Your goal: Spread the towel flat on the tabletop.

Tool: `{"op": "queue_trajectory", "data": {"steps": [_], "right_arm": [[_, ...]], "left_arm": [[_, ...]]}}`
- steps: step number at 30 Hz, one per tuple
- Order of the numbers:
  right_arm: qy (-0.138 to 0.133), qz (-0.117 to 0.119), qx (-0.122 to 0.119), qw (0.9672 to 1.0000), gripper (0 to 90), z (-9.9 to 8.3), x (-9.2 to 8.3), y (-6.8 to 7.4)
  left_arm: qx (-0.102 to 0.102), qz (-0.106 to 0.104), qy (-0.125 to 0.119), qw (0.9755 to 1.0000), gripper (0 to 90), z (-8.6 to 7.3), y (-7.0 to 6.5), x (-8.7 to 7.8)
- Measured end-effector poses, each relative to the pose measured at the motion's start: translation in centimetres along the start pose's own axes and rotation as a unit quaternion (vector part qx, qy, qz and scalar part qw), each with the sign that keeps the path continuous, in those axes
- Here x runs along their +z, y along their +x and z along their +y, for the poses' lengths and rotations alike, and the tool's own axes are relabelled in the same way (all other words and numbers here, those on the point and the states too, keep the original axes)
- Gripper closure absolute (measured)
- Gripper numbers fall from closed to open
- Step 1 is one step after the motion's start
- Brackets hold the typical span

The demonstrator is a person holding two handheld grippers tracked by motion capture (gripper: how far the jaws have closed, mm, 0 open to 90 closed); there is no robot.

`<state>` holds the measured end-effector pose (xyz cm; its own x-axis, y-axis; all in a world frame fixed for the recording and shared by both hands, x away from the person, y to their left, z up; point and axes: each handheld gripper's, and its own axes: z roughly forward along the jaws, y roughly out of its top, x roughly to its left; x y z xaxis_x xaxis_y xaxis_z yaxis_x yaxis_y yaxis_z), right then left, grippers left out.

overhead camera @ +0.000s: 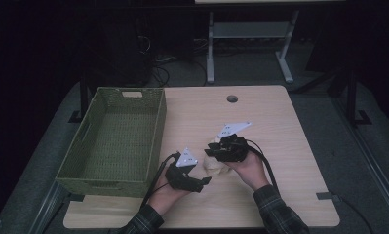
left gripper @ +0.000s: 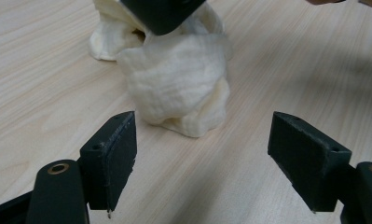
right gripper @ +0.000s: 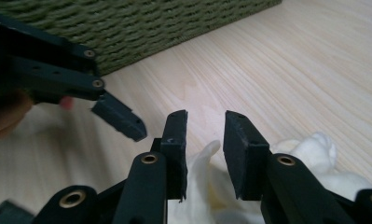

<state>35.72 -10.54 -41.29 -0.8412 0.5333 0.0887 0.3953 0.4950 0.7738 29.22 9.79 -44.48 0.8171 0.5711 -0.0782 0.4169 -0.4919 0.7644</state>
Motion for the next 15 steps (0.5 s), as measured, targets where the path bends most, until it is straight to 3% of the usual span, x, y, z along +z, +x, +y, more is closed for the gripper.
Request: {"op": "queue_trajectory", "data": {"steps": [3,9,11,15], "right_arm": [[0.015,0.004,0.022,0.9996,70.6,0.2,0.9,-0.2],[0.043,0.007,0.027,0.9987,75.9,-0.2,2.5,-0.6],[0.051,0.011,0.019,0.9985,87.0,-0.3,2.8,-0.6],[0.053,0.012,0.011,0.9985,88.6,-0.3,2.6,-0.4]], "left_arm": [[-0.002,0.001,-0.006,1.0,23.4,0.0,0.0,0.0],[-0.002,-0.003,-0.001,1.0,23.3,0.0,0.0,0.3],[-0.001,-0.004,0.002,1.0,23.4,-0.1,-0.1,0.4],[0.001,-0.006,0.004,1.0,23.3,-0.1,-0.1,0.5]]}}
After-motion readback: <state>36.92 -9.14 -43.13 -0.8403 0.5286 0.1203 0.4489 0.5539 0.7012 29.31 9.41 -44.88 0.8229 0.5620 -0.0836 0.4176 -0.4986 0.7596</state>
